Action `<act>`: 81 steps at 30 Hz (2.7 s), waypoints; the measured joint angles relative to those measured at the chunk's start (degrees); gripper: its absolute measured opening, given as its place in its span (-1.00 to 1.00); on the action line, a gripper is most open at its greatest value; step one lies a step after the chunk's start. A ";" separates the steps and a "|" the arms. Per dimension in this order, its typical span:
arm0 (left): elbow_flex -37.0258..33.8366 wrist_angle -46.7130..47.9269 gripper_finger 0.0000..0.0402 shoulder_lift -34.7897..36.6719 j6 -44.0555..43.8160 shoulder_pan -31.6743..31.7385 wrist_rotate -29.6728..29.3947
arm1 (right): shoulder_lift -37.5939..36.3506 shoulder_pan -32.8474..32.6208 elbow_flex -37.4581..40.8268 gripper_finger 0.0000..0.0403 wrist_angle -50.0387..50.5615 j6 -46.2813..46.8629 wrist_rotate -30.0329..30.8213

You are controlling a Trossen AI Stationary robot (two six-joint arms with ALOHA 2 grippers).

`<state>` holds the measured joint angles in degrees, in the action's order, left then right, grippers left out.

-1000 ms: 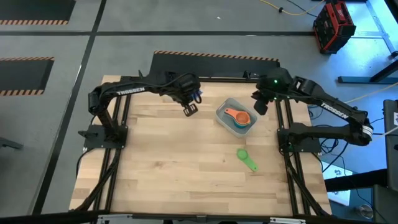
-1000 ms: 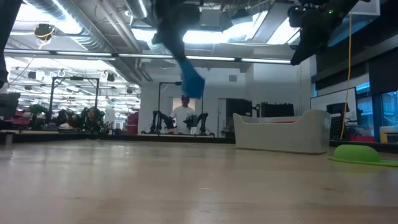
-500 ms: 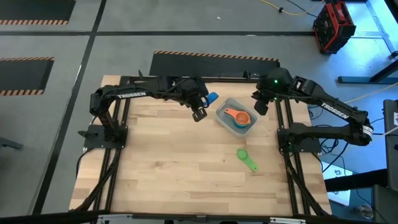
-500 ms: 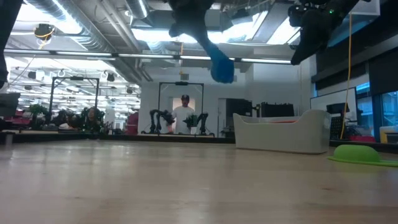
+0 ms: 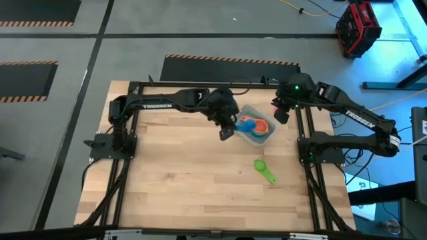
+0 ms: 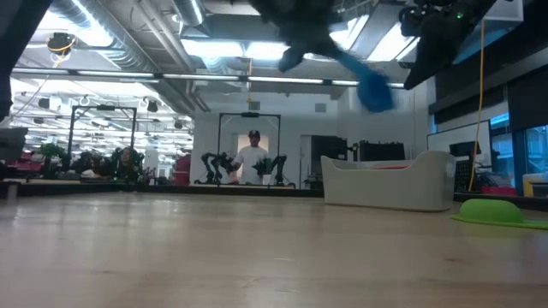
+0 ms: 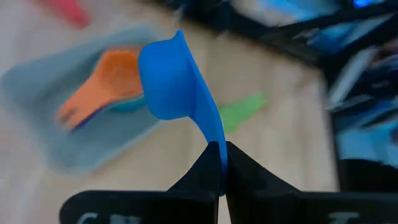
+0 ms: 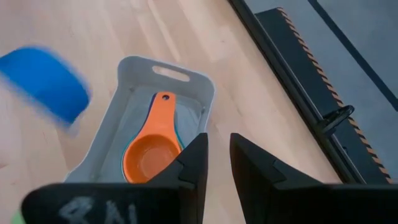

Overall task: Nest measuring cups in basket
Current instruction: Stack the blue measuring cup on top of the orange measuring cup in the bin

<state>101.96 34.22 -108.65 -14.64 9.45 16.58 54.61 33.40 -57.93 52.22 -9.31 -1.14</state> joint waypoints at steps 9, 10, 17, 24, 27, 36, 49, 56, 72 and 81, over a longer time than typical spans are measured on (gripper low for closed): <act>0.01 -7.61 -1.00 -4.24 -1.51 3.06 13.89 | -2.55 0.25 -0.02 -0.64 0.41 -0.10 0.02; 0.01 -8.79 -1.00 -5.01 -1.62 3.51 15.41 | -2.81 0.25 -0.02 -0.64 0.37 -0.10 0.03; 0.01 -16.19 -1.00 -9.35 -3.94 6.95 23.73 | -3.12 0.25 -0.02 -0.64 0.36 -0.08 0.03; 0.00 -24.89 -1.00 -15.02 -10.37 10.29 32.04 | -3.03 0.25 -0.02 -0.64 0.38 -0.03 0.03; 0.01 -29.03 -1.00 -17.76 -13.62 11.53 34.54 | -3.06 0.25 -0.02 -0.64 0.32 -0.01 0.03; -0.01 -35.02 -1.00 -22.77 -19.39 14.87 37.15 | -3.06 0.25 -0.02 -0.64 0.32 0.01 0.03; 0.01 -34.86 -0.96 -23.51 -21.74 16.07 36.74 | -3.03 0.25 -0.02 -0.64 0.32 0.01 0.03; 0.00 -34.73 -0.97 -23.51 -22.85 15.19 34.46 | -3.03 0.25 -0.02 -0.64 0.32 0.01 0.03; 0.00 -34.65 -0.88 -23.51 -24.26 13.36 33.00 | -3.03 0.25 -0.02 -0.64 0.32 0.01 0.04; 0.01 -33.05 -0.62 -23.51 -25.43 13.54 31.79 | -3.01 0.25 -0.02 -0.64 0.33 0.02 0.04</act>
<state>101.97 1.17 -132.16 -40.07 22.98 48.38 51.59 33.65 -57.95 52.55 -9.29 -1.10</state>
